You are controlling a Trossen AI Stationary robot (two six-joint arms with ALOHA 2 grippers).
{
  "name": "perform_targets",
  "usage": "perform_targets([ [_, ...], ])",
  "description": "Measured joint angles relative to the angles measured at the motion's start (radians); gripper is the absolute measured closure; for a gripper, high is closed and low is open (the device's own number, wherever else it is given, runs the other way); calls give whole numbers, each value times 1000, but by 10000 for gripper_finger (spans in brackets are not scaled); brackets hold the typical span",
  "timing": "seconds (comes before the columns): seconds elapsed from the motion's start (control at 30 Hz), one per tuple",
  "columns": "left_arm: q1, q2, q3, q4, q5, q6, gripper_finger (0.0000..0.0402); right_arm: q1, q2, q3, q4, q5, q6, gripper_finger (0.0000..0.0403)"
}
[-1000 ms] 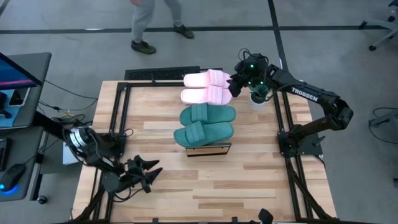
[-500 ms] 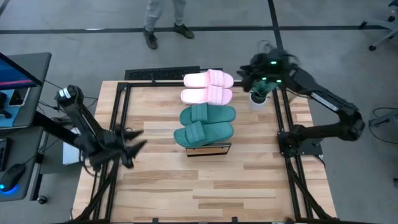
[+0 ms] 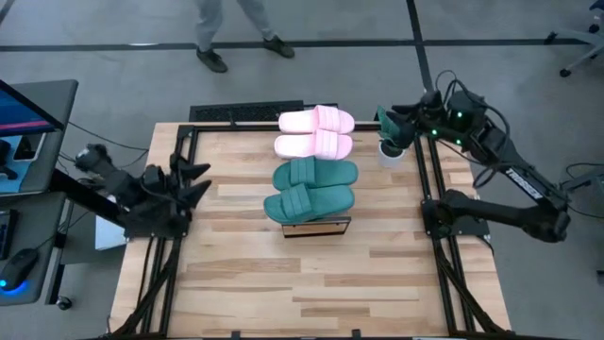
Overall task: Pick and place slides into the shelf
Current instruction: Adjust the slides on the shelf
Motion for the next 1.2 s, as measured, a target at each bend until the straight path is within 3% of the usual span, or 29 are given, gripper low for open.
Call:
perform_targets([
  [0.17, 259, -2, 0, -129, 245, -203, 175, 13, -36, -62, -2, 22, 37, 274],
  [0.37, 619, 170, 14, -138, 528, -426, 175, 49, -38, -98, 11, 23, 57, 274],
  [0.5, 835, 323, 111, -123, 815, -434, 175, 51, -37, -101, 10, 24, 38, 274],
  [0.63, 1020, 508, 247, -130, 1022, -420, 175, 51, -38, -101, 16, 27, 25, 274],
  [0.77, 1181, 658, 390, -153, 1374, -411, 175, 51, -37, -101, 17, 64, -17, 274],
  [0.83, 1240, 723, 449, -146, 1500, -422, 175, 50, -37, -101, 17, 86, -45, 274],
  [0.97, 1332, 815, 542, -150, 1625, -437, 175, 50, -37, -101, 17, 109, -70, 274],
  [1.2, 1387, 912, 642, -147, 1632, -343, 175, 42, -38, -101, 9, 127, -59, 274],
])
